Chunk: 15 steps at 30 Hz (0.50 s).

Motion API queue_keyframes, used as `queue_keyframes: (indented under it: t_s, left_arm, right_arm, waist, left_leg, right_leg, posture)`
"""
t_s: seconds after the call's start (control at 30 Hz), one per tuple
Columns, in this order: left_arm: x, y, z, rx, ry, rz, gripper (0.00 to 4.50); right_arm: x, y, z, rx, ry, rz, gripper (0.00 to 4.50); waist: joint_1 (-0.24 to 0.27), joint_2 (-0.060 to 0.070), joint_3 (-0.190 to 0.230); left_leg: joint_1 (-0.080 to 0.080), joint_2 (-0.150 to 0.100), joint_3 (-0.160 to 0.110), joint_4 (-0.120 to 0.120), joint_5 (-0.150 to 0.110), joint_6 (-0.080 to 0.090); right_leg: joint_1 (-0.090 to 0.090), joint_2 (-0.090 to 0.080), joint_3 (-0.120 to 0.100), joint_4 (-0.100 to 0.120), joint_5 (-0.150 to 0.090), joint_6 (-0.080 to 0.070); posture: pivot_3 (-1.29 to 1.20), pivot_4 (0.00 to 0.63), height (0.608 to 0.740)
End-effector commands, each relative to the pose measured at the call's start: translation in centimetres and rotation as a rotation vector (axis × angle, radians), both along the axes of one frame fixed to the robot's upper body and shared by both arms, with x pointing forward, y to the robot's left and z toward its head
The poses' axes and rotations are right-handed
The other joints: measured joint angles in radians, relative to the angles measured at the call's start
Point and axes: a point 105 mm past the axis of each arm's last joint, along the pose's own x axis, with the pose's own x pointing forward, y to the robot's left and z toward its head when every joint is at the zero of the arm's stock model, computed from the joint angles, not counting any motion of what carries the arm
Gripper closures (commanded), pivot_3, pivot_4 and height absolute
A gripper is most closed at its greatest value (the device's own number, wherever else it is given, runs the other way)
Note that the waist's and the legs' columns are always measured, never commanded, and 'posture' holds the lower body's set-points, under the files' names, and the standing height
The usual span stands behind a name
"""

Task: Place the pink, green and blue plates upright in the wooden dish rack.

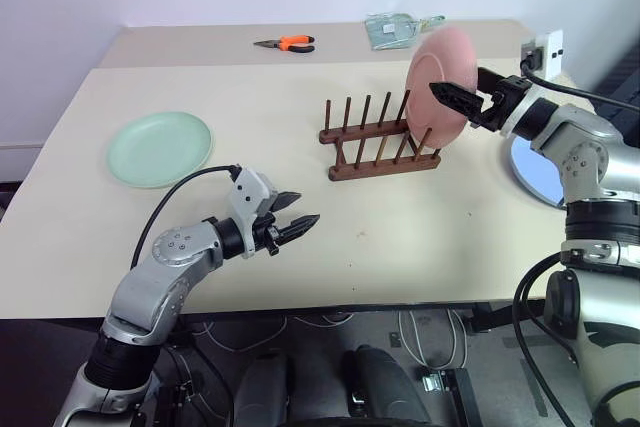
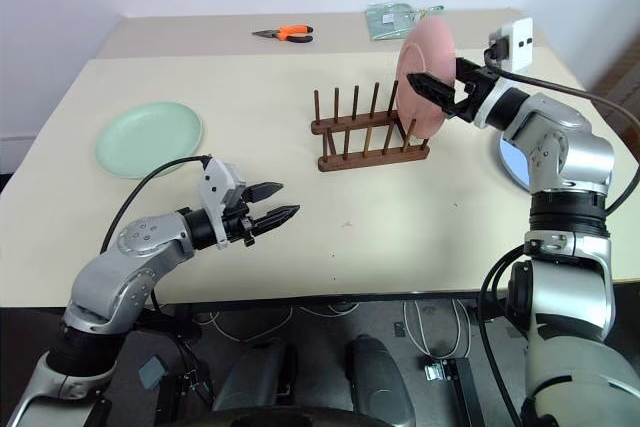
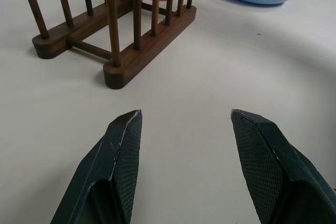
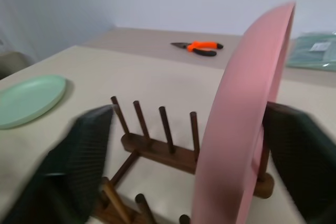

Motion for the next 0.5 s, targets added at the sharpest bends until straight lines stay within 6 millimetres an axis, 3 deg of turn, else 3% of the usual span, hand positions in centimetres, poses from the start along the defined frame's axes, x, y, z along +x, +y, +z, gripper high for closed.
queue_keyframes:
  t_s: [0.03, 0.1, 0.23, 0.33, 0.4, 0.5]
  left_arm:
    - [0.3, 0.4, 1.3, -0.016, -0.067, 0.031, 1.72]
    - [1.6, 2.0, 2.2, -0.092, -0.085, 0.161, 1.72]
    - [4.9, 7.6, 3.2, -0.241, -0.089, 0.571, 0.04]
    - [6.6, 14.5, 2.1, -0.288, -0.029, 1.046, 0.04]
    - [6.4, 18.1, 1.2, -0.347, 0.025, 1.299, 0.04]
    - [6.2, 19.4, 0.6, -0.400, 0.079, 1.395, 0.04]
  right_arm:
    - [-0.3, -2.1, 3.6, -0.051, -0.184, -0.128, 0.08]
    - [-1.2, -2.5, 5.4, -0.152, -0.299, -0.171, 0.08]
    - [-3.0, -1.2, 7.5, -0.324, -0.471, -0.177, 0.01]
    - [-5.0, 3.7, 7.5, -0.450, -0.572, -0.019, 0.01]
    - [-6.8, 7.5, 6.5, -0.474, -0.581, 0.144, 0.01]
    - [-9.3, 12.0, 4.0, -0.501, -0.555, 0.355, 0.01]
  waist:
    - [0.000, 0.000, 0.000]
    - [0.002, 0.002, 0.001]
    - [0.002, 0.002, 0.001]
    - [-0.005, 0.002, 0.001]
    - [-0.008, 0.002, 0.001]
    - [-0.001, 0.001, 0.002]
  left_leg:
    - [0.000, 0.000, 0.000, 0.000, 0.000, 0.000]
    - [0.000, 0.000, 0.000, 0.000, 0.000, 0.000]
    - [0.000, 0.000, 0.000, 0.000, 0.000, 0.000]
    - [0.000, 0.000, 0.000, 0.000, 0.000, 0.000]
    - [0.000, 0.001, 0.000, 0.001, 0.000, 0.000]
    - [0.001, 0.001, 0.000, 0.001, 0.000, 0.000]
  right_leg:
    - [0.000, 0.000, 0.000, 0.000, 0.000, 0.000]
    - [0.000, 0.000, 0.000, 0.000, 0.000, 0.000]
    - [0.000, 0.001, 0.000, 0.000, 0.000, 0.000]
    - [0.000, 0.002, 0.000, 0.000, 0.000, 0.001]
    - [0.000, 0.002, 0.000, 0.001, 0.000, 0.001]
    - [0.000, 0.003, 0.000, 0.002, 0.000, 0.001]
  posture:
    - [0.00, 0.150, 0.740]
    - [0.00, 0.150, 0.740]
    - [0.00, 0.150, 0.740]
    - [0.00, 0.150, 0.740]
    - [0.00, 0.150, 0.740]
    - [0.00, 0.150, 0.740]
